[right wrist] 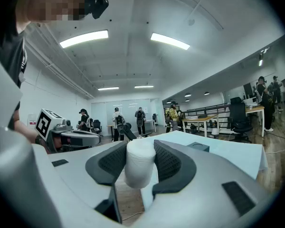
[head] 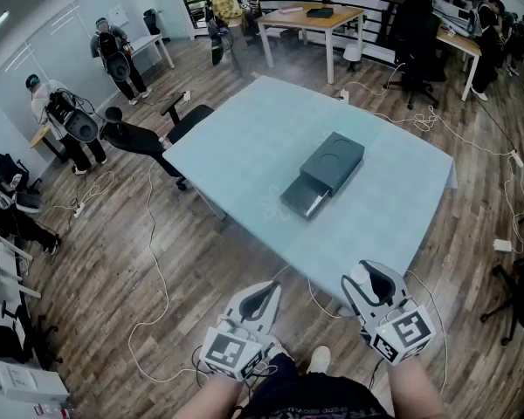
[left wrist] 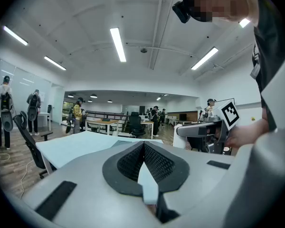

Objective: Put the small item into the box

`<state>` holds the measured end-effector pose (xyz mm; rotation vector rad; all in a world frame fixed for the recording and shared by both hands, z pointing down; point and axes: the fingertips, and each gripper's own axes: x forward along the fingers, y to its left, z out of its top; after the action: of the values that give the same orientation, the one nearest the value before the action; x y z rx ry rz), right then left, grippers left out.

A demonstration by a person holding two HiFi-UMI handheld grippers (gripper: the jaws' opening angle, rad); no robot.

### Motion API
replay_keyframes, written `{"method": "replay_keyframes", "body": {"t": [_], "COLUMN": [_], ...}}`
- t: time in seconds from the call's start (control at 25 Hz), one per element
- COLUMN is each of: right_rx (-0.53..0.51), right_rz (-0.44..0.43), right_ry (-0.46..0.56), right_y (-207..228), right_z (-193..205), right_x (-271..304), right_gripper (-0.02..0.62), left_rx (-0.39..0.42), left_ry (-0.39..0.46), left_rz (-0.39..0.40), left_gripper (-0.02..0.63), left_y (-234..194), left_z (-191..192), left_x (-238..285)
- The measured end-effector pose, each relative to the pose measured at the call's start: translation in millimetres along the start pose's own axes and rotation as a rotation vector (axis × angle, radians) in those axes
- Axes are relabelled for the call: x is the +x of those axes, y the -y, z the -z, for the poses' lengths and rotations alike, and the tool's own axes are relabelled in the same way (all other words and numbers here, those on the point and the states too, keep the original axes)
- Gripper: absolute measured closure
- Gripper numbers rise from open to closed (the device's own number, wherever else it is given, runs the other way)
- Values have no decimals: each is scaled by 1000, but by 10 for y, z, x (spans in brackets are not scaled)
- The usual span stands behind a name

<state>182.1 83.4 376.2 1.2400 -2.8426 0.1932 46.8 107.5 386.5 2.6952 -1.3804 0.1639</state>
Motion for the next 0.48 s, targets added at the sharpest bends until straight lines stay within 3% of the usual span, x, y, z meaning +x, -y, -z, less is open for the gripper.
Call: {"method": "replay_keyframes", "body": {"t": [0.48], "right_rx": [-4], "right_rz": [-3], "right_ry": [23], "right_y": [32], "right_z": [-55], "right_x": [-48], "right_gripper": [402], "left_rx": [-4], "left_ry": [3], "left_rz": [-4], "left_gripper": [572], "left_y": [44], "left_z": [-45], "left_x": [28]}}
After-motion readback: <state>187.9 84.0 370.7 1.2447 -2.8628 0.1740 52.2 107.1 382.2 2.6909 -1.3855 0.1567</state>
